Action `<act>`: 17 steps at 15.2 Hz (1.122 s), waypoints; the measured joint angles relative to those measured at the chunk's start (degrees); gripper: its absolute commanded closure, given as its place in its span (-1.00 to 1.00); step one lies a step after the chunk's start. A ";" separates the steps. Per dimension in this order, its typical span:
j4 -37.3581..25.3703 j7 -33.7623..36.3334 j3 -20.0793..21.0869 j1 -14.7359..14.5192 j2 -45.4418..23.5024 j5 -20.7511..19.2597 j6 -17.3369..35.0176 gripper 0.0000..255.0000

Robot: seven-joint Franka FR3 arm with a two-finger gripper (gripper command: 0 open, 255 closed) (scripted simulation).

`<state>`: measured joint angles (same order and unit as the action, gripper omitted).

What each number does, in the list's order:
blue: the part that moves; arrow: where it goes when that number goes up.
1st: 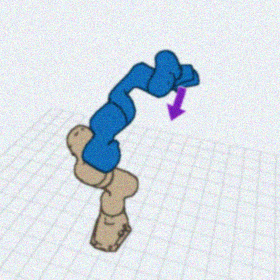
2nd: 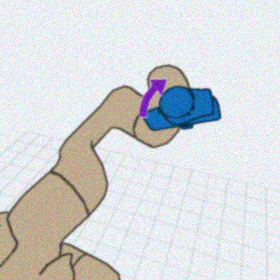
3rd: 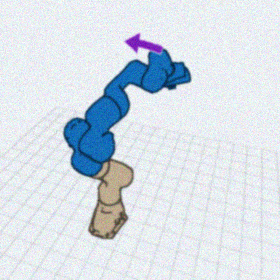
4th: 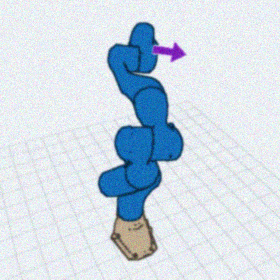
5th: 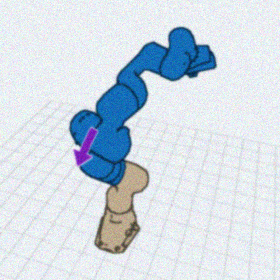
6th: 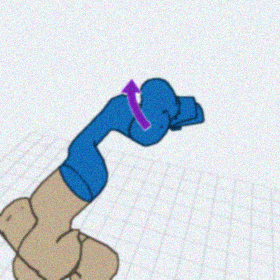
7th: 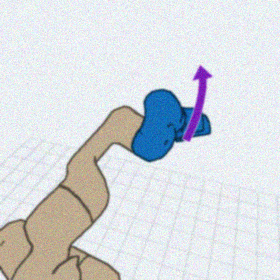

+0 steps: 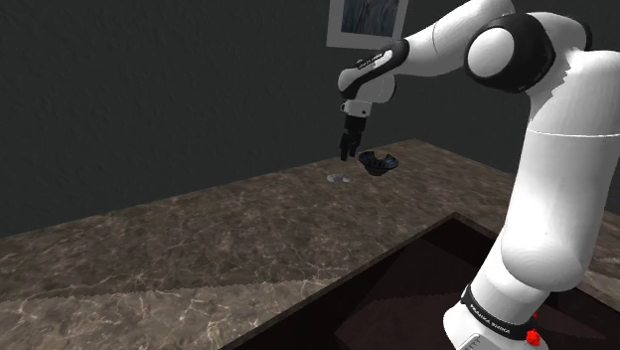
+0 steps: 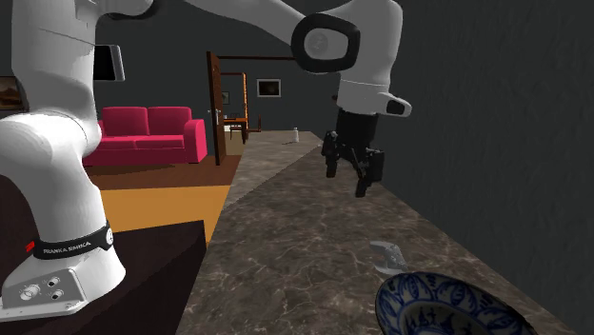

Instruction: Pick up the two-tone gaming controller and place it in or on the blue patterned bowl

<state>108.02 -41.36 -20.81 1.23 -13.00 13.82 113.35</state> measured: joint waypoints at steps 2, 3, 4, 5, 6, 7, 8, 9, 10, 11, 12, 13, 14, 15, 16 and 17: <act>-4.68 -2.23 0.38 1.27 -5.34 2.07 -0.36 -1.00; -7.17 -2.92 0.74 1.78 -7.97 3.00 -0.67 -1.00; -9.20 -3.77 1.07 2.39 -10.33 3.81 -0.77 -1.00; -11.62 -4.50 1.40 3.08 -12.70 4.53 -1.26 -1.00; -14.47 -4.97 1.86 3.70 -15.42 5.31 -1.73 -1.00; -15.80 -5.55 2.06 4.22 -16.81 5.66 -1.99 -1.00; -16.58 -5.90 2.23 4.55 -17.88 5.98 -1.85 -1.00; -16.83 -6.10 2.37 4.68 -18.57 6.21 -1.49 -1.00; -16.81 -6.21 2.49 4.70 -18.99 6.37 -1.08 -1.00; -16.58 -6.41 2.58 4.75 -19.38 6.54 -0.53 -1.00; -16.08 -6.50 2.68 4.66 -19.57 6.70 0.17 -1.00; -15.85 -6.50 2.83 4.56 -19.97 6.88 0.79 -1.00; -15.32 -6.62 2.95 4.48 -20.24 7.06 1.57 -1.00; -14.91 -6.68 3.01 4.40 -20.32 7.15 2.05 -1.00; -14.83 -6.72 3.04 4.40 -20.39 7.19 2.21 -1.00; -14.79 -6.75 3.05 4.41 -20.43 7.22 2.29 -1.00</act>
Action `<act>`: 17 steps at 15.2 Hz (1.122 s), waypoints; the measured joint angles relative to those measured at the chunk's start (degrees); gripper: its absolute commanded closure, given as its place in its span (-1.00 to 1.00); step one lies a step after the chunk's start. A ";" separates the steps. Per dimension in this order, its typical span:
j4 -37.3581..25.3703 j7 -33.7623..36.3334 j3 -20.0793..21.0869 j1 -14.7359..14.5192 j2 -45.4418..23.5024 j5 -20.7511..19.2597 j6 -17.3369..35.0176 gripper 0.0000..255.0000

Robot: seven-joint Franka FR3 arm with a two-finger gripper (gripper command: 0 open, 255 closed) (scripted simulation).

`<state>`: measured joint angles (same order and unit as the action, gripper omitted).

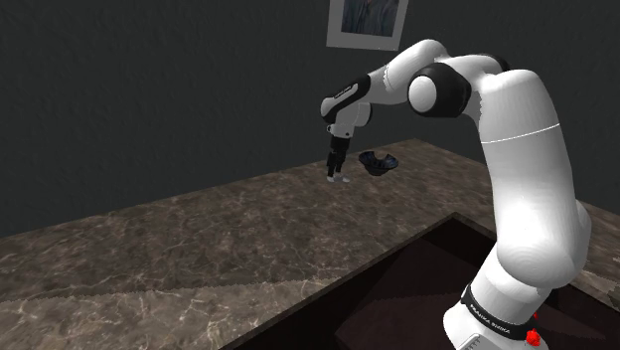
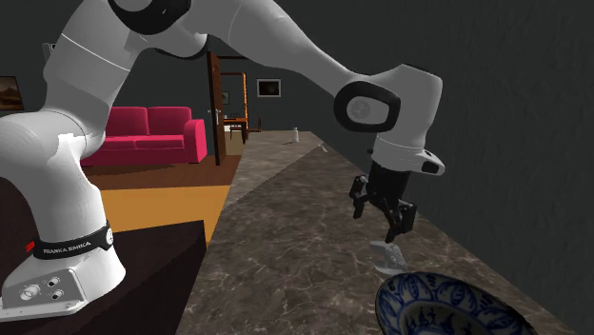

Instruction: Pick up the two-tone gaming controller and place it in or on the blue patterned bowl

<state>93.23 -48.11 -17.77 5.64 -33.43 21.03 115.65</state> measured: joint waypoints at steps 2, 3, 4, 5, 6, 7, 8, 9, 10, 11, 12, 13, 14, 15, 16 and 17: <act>0.03 -0.03 0.01 0.01 -0.04 0.02 0.08 -1.00; 0.05 -0.03 0.01 0.01 -0.04 0.03 0.10 -1.00; 0.06 -0.03 0.01 0.01 -0.04 0.03 0.11 -1.00; 0.06 -0.03 0.01 0.01 -0.04 0.03 0.11 1.00; 0.06 -0.03 0.01 0.01 -0.04 0.03 0.11 1.00; 0.06 -0.03 0.01 0.01 -0.04 0.03 0.11 1.00; 0.06 -0.03 0.01 0.01 -0.04 0.03 0.11 1.00; 0.06 -0.03 0.01 0.01 -0.04 0.03 0.11 1.00; 0.06 -0.03 0.01 0.01 -0.04 0.03 0.11 1.00; 0.06 -0.03 0.01 0.01 -0.04 0.03 0.11 1.00; 0.06 -0.03 0.01 0.01 -0.04 0.03 0.11 1.00; 0.06 -0.03 0.01 0.01 -0.04 0.03 0.11 1.00; 0.06 -0.03 0.01 0.01 -0.04 0.03 0.11 1.00; 0.06 -0.03 0.01 0.01 -0.04 0.03 0.11 -1.00; 0.06 -0.03 0.01 0.01 -0.04 0.03 0.11 -1.00; 0.59 -0.18 -0.38 -0.17 0.08 -0.57 1.11 -1.00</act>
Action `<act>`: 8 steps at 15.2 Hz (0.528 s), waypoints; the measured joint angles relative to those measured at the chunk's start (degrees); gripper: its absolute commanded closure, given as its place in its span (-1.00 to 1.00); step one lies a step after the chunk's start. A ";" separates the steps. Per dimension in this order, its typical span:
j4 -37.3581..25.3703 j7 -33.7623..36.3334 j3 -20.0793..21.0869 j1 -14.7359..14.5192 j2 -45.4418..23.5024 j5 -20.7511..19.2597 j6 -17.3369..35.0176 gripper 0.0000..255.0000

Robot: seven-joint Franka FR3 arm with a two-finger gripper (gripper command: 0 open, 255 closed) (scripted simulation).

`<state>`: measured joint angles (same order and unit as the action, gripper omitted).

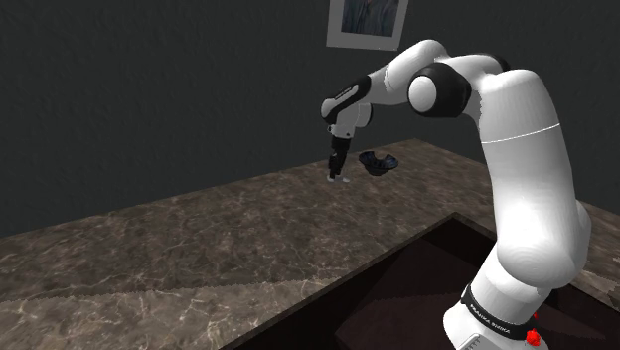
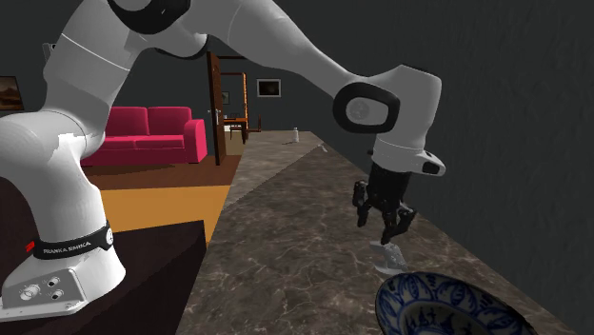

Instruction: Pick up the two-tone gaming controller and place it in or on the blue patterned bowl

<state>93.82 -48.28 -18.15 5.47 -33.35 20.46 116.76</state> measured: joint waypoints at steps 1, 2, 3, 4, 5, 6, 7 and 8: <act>0.61 -0.12 -0.59 -0.28 0.06 -0.93 1.54 -1.00; 1.64 -0.35 -1.33 -0.59 0.26 -2.04 3.53 -1.00; 1.81 -0.39 -2.14 -0.83 0.18 -3.28 5.12 -1.00; 2.93 -0.39 -2.98 -1.31 0.50 -4.57 7.25 -1.00; 3.41 -0.36 -3.81 -1.64 0.53 -5.81 9.05 -1.00; 3.68 -0.36 -4.16 -1.79 0.24 -6.34 10.34 -1.00; 3.71 -0.50 -4.26 -1.73 -0.23 -6.49 11.18 -1.00; 3.91 -0.64 -4.24 -1.66 -0.64 -6.47 11.95 -1.00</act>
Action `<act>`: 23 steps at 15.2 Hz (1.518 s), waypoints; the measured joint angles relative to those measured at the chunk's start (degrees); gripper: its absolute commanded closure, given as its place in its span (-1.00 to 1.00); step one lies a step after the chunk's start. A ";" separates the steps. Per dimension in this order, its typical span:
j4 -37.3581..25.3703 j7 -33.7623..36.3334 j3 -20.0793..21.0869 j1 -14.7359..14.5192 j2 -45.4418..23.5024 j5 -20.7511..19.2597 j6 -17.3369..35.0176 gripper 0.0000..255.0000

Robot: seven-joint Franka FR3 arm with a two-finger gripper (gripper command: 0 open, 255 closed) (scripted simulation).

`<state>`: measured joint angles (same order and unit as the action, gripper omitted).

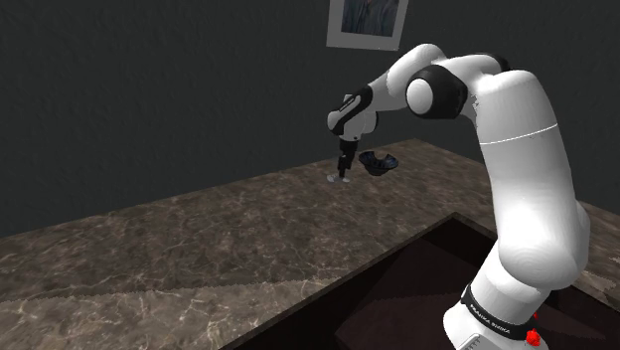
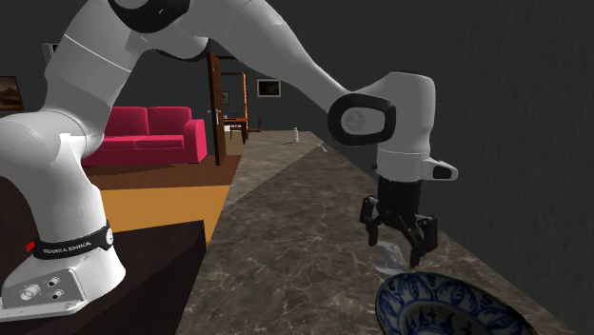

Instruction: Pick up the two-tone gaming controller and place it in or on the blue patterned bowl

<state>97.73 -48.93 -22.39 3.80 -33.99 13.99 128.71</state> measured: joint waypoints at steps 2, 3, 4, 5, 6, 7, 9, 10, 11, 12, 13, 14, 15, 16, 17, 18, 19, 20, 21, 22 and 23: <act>0.12 -0.27 0.16 0.22 -0.85 0.23 1.07 -1.00; 0.28 -0.46 0.28 0.36 -1.30 0.41 1.69 -1.00; 0.20 -0.54 0.44 0.47 -1.85 0.61 2.16 -1.00; 0.41 -0.66 0.54 0.54 -2.12 0.75 2.63 -1.00; 0.47 -0.65 0.60 0.54 -2.29 0.81 2.84 -1.00; 0.48 -0.69 0.63 0.56 -2.37 0.85 2.95 -1.00; 0.51 -0.71 0.65 0.58 -2.43 0.88 3.05 -1.00; 0.52 -0.71 0.65 0.58 -2.43 0.89 3.07 -1.00; 0.53 -0.71 0.66 0.58 -2.44 0.89 3.08 -1.00; 0.53 -0.71 0.66 0.58 -2.44 0.89 3.08 -1.00; 0.53 -0.71 0.66 0.58 -2.44 0.89 3.08 1.00; 0.52 -0.71 0.66 0.58 -2.44 0.89 3.08 1.00; 0.53 -0.71 0.66 0.58 -2.44 0.89 3.08 1.00; 0.53 -0.71 0.66 0.58 -2.44 0.89 3.08 1.00; 0.53 -0.71 0.66 0.58 -2.44 0.89 3.08 1.00; 0.53 -0.71 0.66 0.58 -2.44 0.89 3.08 1.00; 0.53 -0.71 0.66 0.58 -2.44 0.89 3.08 1.00; 0.53 -0.71 0.66 0.58 -2.44 0.89 3.08 1.00; 0.53 -0.71 0.66 0.58 -2.44 0.89 3.08 1.00; 0.53 -0.71 0.66 0.58 -2.44 0.89 3.08 1.00; 0.53 -0.71 0.66 0.58 -2.44 0.89 3.08 1.00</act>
<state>98.26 -49.64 -21.73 4.38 -36.43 14.88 131.79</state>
